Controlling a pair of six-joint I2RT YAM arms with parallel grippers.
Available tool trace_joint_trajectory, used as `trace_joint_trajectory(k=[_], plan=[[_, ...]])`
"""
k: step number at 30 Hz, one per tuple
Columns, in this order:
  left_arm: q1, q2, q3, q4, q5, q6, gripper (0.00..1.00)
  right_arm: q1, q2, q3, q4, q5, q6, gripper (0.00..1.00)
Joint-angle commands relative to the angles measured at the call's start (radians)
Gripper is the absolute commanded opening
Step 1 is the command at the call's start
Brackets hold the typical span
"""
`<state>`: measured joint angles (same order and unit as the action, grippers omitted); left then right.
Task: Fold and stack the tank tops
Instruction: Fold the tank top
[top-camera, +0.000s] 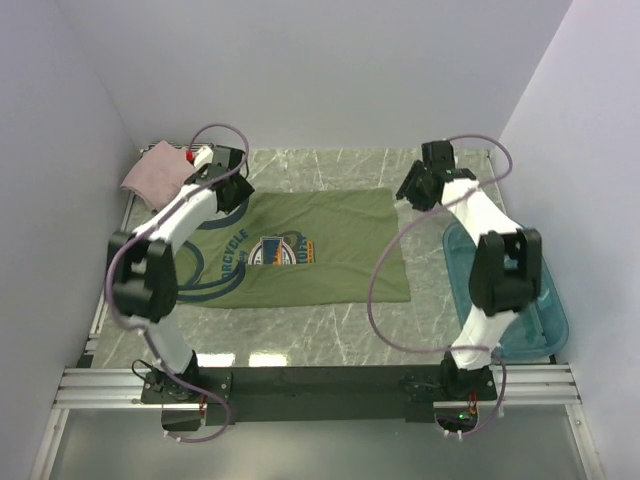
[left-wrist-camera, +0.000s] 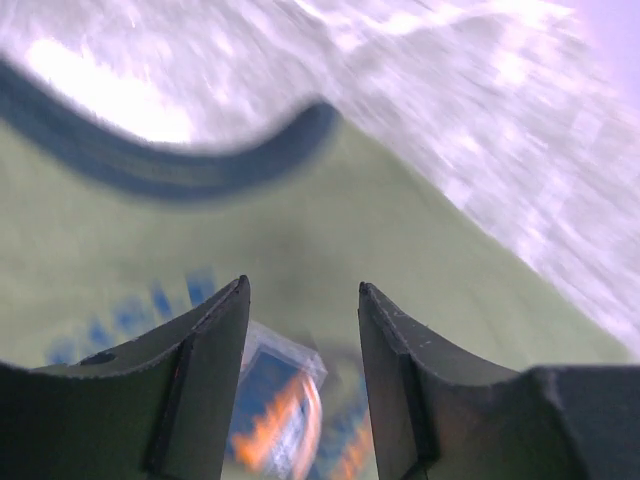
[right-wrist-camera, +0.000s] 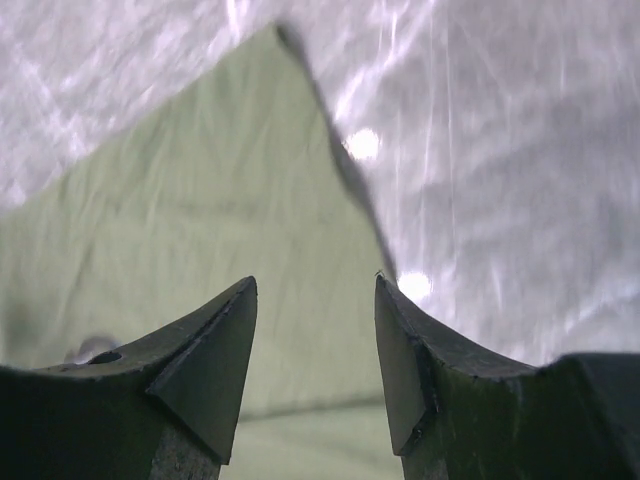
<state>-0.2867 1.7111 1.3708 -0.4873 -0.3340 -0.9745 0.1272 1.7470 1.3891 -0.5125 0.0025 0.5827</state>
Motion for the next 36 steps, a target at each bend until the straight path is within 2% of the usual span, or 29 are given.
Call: trace_joint_trajectory(k=[1,3,4,9,21,30,36], plan=[[0.070,0.148,0.086,0.082,0.107,0.143,0.53,-0.006,0.129,0.162,0.017,-0.036,-0.075,0.58],[0.081,0.212,0.119,0.127,0.177,0.207,0.52,-0.001,0.262,0.259,-0.020,-0.036,-0.070,0.57],[0.081,0.234,0.155,0.148,0.174,0.227,0.52,0.000,0.305,0.334,-0.044,-0.013,-0.067,0.57],[0.081,0.352,0.275,0.090,0.126,0.301,0.53,-0.001,0.476,0.474,-0.099,0.063,-0.086,0.57],[0.081,0.489,0.390,0.052,0.078,0.336,0.53,0.012,0.560,0.588,-0.089,0.105,-0.126,0.57],[0.083,0.528,0.410,0.042,0.081,0.352,0.53,0.049,0.628,0.672,-0.130,0.162,-0.156,0.57],[0.083,0.570,0.471,0.009,0.079,0.359,0.53,0.060,0.700,0.801,-0.205,0.174,-0.167,0.57]])
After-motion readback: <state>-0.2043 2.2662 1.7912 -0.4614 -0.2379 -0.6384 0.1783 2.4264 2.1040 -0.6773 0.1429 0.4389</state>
